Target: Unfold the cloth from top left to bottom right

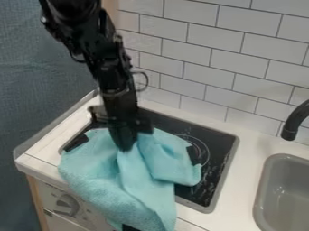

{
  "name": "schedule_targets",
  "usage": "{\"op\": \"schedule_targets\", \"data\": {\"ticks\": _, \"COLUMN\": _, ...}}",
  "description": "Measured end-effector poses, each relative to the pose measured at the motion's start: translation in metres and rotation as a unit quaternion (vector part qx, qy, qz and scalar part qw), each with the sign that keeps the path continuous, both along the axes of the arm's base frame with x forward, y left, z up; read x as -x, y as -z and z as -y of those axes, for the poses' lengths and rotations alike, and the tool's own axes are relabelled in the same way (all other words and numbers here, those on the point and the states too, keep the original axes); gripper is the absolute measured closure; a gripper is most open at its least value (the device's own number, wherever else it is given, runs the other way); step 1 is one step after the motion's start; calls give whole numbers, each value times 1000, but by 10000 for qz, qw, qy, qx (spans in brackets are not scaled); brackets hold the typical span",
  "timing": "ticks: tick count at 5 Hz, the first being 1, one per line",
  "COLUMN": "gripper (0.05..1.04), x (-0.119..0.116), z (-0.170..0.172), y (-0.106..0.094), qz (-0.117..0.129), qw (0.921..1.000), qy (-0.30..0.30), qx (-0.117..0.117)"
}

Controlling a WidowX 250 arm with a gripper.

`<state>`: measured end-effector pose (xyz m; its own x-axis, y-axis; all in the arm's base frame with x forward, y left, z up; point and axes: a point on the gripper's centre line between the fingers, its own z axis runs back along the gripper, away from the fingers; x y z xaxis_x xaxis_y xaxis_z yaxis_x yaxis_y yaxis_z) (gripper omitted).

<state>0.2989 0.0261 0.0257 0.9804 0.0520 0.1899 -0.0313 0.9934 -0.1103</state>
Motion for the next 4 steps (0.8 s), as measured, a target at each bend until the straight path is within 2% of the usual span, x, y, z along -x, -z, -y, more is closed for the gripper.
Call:
{"op": "schedule_targets", "data": {"ticks": 1, "gripper": 1028, "x": 3, "z": 20, "y": -15, "qz": -12, "qw": 9997, "qy": 205, "qx": 137}}
{"op": "schedule_targets", "data": {"ticks": 2, "gripper": 1028, "x": 9, "z": 48, "y": -17, "qz": -191, "qw": 9984, "qy": 439, "qx": 291}}
{"op": "schedule_targets", "data": {"ticks": 3, "gripper": 1029, "x": 15, "z": 93, "y": -20, "qz": -330, "qw": 9964, "qy": 600, "qx": 491}}
{"op": "schedule_targets", "data": {"ticks": 4, "gripper": 1029, "x": 11, "z": 121, "y": -17, "qz": -351, "qw": 9968, "qy": 505, "qx": 519}}
